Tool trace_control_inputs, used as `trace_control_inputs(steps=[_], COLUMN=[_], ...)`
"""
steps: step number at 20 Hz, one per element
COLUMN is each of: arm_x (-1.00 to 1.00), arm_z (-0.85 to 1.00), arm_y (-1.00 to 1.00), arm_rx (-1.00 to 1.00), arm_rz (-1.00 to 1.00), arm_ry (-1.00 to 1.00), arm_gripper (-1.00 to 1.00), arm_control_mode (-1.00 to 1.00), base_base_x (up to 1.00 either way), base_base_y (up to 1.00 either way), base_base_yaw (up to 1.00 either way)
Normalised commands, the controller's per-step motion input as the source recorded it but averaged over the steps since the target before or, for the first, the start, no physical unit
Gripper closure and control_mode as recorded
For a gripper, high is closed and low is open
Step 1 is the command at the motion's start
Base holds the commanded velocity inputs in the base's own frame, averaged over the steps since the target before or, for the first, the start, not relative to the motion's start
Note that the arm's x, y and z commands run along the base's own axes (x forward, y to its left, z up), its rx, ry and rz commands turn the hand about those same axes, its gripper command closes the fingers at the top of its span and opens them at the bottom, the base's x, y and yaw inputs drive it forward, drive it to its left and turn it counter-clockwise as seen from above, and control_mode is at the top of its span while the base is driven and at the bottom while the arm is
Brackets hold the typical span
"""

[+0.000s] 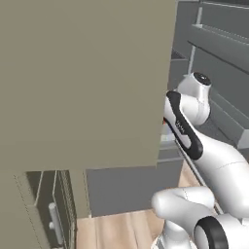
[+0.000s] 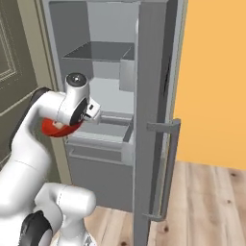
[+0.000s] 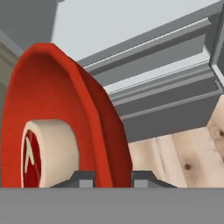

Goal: Move the mug from next to the sink to the open cabinet. Then, move the bowl with the steak to the fridge to clear the area for faucet cleaning.

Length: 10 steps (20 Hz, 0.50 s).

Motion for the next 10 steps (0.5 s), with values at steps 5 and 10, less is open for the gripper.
trace_control_inputs(steps=[5, 10], arm_x=[0.00, 0.00], arm_z=[0.00, 0.00], arm_y=[0.00, 0.00], arm_rx=[0.00, 0.00], arm_rz=[0.00, 0.00], arm_ry=[0.00, 0.00], arm_gripper=[1.00, 1.00], arm_control_mode=[1.00, 1.00], base_base_x=[0.85, 0.57], base_base_y=[0.09, -0.06], base_base_yaw=[-0.02, 0.00])
